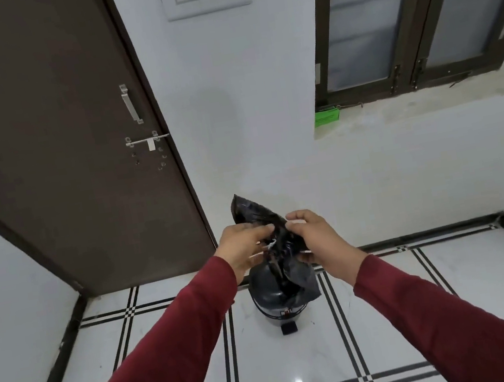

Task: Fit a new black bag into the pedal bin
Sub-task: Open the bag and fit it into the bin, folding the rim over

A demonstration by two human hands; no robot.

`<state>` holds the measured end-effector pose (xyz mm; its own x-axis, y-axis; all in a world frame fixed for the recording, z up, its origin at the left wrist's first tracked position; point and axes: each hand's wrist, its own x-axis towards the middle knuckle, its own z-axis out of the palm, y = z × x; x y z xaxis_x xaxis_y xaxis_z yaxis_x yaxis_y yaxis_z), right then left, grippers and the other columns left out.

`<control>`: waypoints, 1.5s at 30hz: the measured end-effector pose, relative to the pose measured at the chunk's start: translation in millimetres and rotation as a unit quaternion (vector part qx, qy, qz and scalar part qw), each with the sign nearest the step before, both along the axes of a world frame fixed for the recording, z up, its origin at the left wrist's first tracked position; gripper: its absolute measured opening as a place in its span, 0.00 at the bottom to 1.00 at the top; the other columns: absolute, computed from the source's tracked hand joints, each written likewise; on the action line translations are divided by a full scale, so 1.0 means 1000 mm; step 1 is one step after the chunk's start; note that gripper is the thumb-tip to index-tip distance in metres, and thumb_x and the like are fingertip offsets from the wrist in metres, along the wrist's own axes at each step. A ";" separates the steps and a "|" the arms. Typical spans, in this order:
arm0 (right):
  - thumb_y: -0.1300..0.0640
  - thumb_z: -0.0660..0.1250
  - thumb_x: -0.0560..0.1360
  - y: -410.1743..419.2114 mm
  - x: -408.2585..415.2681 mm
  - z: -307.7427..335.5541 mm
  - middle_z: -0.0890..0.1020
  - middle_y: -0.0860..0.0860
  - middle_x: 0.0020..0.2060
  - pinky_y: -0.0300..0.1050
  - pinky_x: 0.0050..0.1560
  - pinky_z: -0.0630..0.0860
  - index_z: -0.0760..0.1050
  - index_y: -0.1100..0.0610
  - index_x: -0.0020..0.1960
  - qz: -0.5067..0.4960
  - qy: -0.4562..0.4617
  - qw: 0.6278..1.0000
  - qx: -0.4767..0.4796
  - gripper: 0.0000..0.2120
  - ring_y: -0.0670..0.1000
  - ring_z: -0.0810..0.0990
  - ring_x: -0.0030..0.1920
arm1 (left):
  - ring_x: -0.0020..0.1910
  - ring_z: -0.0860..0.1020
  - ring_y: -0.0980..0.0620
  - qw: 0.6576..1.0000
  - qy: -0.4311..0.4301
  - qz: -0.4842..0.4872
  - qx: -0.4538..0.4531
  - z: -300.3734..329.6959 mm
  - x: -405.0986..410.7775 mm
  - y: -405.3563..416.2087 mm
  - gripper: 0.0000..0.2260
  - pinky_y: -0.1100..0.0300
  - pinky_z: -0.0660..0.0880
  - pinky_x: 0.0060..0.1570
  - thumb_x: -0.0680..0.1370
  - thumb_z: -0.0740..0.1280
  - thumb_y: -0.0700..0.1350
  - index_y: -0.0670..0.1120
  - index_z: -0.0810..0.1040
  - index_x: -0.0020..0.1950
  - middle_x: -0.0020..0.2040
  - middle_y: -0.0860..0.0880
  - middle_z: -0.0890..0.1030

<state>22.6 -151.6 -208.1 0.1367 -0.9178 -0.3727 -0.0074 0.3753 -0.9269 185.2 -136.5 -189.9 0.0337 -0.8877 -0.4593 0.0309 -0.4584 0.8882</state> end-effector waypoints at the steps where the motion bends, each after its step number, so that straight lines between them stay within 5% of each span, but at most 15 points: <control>1: 0.60 0.60 0.84 0.006 0.005 0.000 0.82 0.50 0.40 0.39 0.30 0.75 0.75 0.50 0.59 0.009 -0.004 1.000 -0.003 0.09 0.47 0.81 0.34 | 0.35 0.80 0.54 1.000 -0.006 0.020 0.018 -0.002 0.006 0.003 0.06 0.62 0.76 0.34 0.79 0.72 0.41 0.43 0.83 0.55 0.43 0.47 0.83; 6: 0.67 0.55 0.83 0.032 0.022 -0.008 0.81 0.55 0.45 0.43 0.35 0.74 0.80 0.54 0.54 0.029 -0.012 0.999 -0.004 0.16 0.51 0.78 0.39 | 0.34 0.74 0.52 0.992 0.012 -0.059 0.107 -0.016 0.034 0.023 0.16 0.61 0.69 0.33 0.75 0.75 0.58 0.46 0.83 0.52 0.41 0.48 0.77; 10: 0.56 0.66 0.82 0.047 0.028 -0.009 0.84 0.51 0.41 0.39 0.31 0.73 0.82 0.56 0.54 0.004 -0.012 1.000 0.021 0.07 0.47 0.81 0.35 | 0.44 0.76 0.48 0.992 -0.083 -0.075 0.056 -0.025 0.038 0.033 0.12 0.53 0.71 0.48 0.74 0.72 0.50 0.46 0.86 0.54 0.46 0.47 0.80; 13: 0.56 0.70 0.79 0.047 0.024 -0.017 0.84 0.53 0.41 0.38 0.30 0.74 0.83 0.58 0.51 -0.049 -0.008 0.999 0.012 0.05 0.47 0.81 0.34 | 0.38 0.76 0.52 0.991 -0.107 -0.060 0.060 -0.023 0.040 0.038 0.05 0.65 0.72 0.37 0.79 0.68 0.45 0.48 0.82 0.52 0.41 0.49 0.79; 16: 0.61 0.66 0.81 0.043 0.020 -0.022 0.83 0.53 0.45 0.44 0.38 0.73 0.82 0.55 0.52 -0.092 -0.027 0.995 0.041 0.06 0.52 0.80 0.43 | 0.36 0.77 0.53 0.995 -0.059 0.018 0.076 -0.026 0.045 0.040 0.05 0.67 0.70 0.22 0.81 0.67 0.44 0.46 0.81 0.54 0.41 0.48 0.78; 20: 0.67 0.55 0.82 0.042 0.012 -0.024 0.82 0.52 0.44 0.42 0.36 0.72 0.81 0.53 0.53 -0.118 -0.023 0.991 0.064 0.17 0.50 0.79 0.40 | 0.43 0.80 0.47 0.980 0.089 0.150 0.095 -0.031 0.049 0.036 0.05 0.57 0.76 0.39 0.80 0.64 0.42 0.46 0.78 0.47 0.44 0.46 0.80; 23: 0.69 0.51 0.80 0.040 0.006 -0.030 0.82 0.56 0.45 0.41 0.35 0.74 0.83 0.56 0.51 -0.141 -0.027 0.986 0.081 0.22 0.49 0.74 0.34 | 0.44 0.79 0.45 0.969 0.130 0.200 0.070 -0.033 0.049 0.033 0.09 0.55 0.79 0.38 0.80 0.60 0.35 0.41 0.80 0.46 0.44 0.41 0.80; 26: 0.66 0.61 0.80 0.038 -0.001 -0.027 0.81 0.54 0.42 0.43 0.37 0.74 0.83 0.58 0.52 -0.161 -0.054 0.979 0.110 0.12 0.50 0.76 0.36 | 0.44 0.79 0.45 0.985 0.060 0.154 0.045 -0.036 0.047 0.034 0.16 0.52 0.80 0.44 0.79 0.55 0.31 0.41 0.80 0.57 0.48 0.41 0.80; 28: 0.63 0.69 0.77 0.035 -0.005 -0.026 0.82 0.55 0.43 0.46 0.41 0.78 0.81 0.59 0.52 -0.163 -0.055 0.979 0.105 0.04 0.51 0.80 0.41 | 0.33 0.77 0.52 0.995 -0.051 0.080 0.033 -0.037 0.046 0.038 0.21 0.62 0.76 0.32 0.78 0.54 0.29 0.45 0.80 0.60 0.47 0.42 0.81; 31: 0.68 0.70 0.76 0.031 -0.008 -0.026 0.83 0.56 0.44 0.46 0.43 0.83 0.80 0.61 0.56 -0.177 -0.077 0.978 0.076 0.10 0.52 0.82 0.42 | 0.31 0.77 0.54 0.988 -0.148 -0.015 0.028 -0.030 0.037 0.033 0.22 0.67 0.71 0.25 0.75 0.56 0.26 0.42 0.84 0.59 0.52 0.39 0.84; 36: 0.71 0.61 0.79 0.033 -0.006 -0.014 0.83 0.55 0.47 0.43 0.37 0.79 0.81 0.57 0.59 -0.116 -0.066 0.990 0.045 0.16 0.51 0.81 0.42 | 0.49 0.81 0.49 0.988 -0.141 -0.061 0.017 -0.025 0.017 0.023 0.19 0.58 0.75 0.47 0.76 0.72 0.49 0.40 0.81 0.63 0.57 0.47 0.83; 39: 0.71 0.59 0.80 0.034 -0.012 -0.007 0.82 0.57 0.50 0.41 0.35 0.79 0.82 0.58 0.60 -0.073 -0.049 0.996 0.025 0.18 0.50 0.81 0.42 | 0.49 0.83 0.50 0.959 -0.269 -0.069 -0.056 -0.036 0.010 0.023 0.14 0.62 0.77 0.45 0.73 0.76 0.53 0.48 0.83 0.54 0.49 0.49 0.85; 42: 0.70 0.60 0.78 0.031 -0.028 -0.007 0.83 0.56 0.52 0.44 0.41 0.82 0.84 0.57 0.58 -0.032 0.124 0.991 -0.042 0.18 0.52 0.82 0.44 | 0.50 0.84 0.45 0.956 -0.283 -0.009 -0.069 -0.047 0.011 0.014 0.08 0.54 0.82 0.53 0.77 0.72 0.47 0.48 0.83 0.55 0.51 0.45 0.86; 43: 0.69 0.61 0.77 0.029 -0.036 -0.008 0.83 0.55 0.55 0.46 0.48 0.83 0.84 0.57 0.58 0.009 0.276 0.957 -0.092 0.18 0.54 0.83 0.48 | 0.49 0.84 0.44 0.968 -0.243 0.026 -0.061 -0.048 0.014 0.012 0.07 0.49 0.84 0.52 0.77 0.72 0.46 0.48 0.82 0.54 0.52 0.43 0.85; 45: 0.65 0.62 0.75 0.029 -0.048 -0.008 0.77 0.56 0.61 0.50 0.54 0.80 0.81 0.60 0.58 0.108 0.523 0.831 -0.154 0.14 0.59 0.82 0.52 | 0.47 0.85 0.41 0.982 -0.171 0.076 -0.037 -0.050 0.022 0.006 0.06 0.43 0.85 0.48 0.74 0.69 0.45 0.50 0.80 0.51 0.54 0.40 0.85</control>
<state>-25.1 -122.2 -216.0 0.0599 -0.9878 -0.1440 -0.9067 0.0065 -0.4218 207.4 -130.8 -240.0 0.3093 -0.8912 -0.3316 -0.2117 -0.4045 0.8897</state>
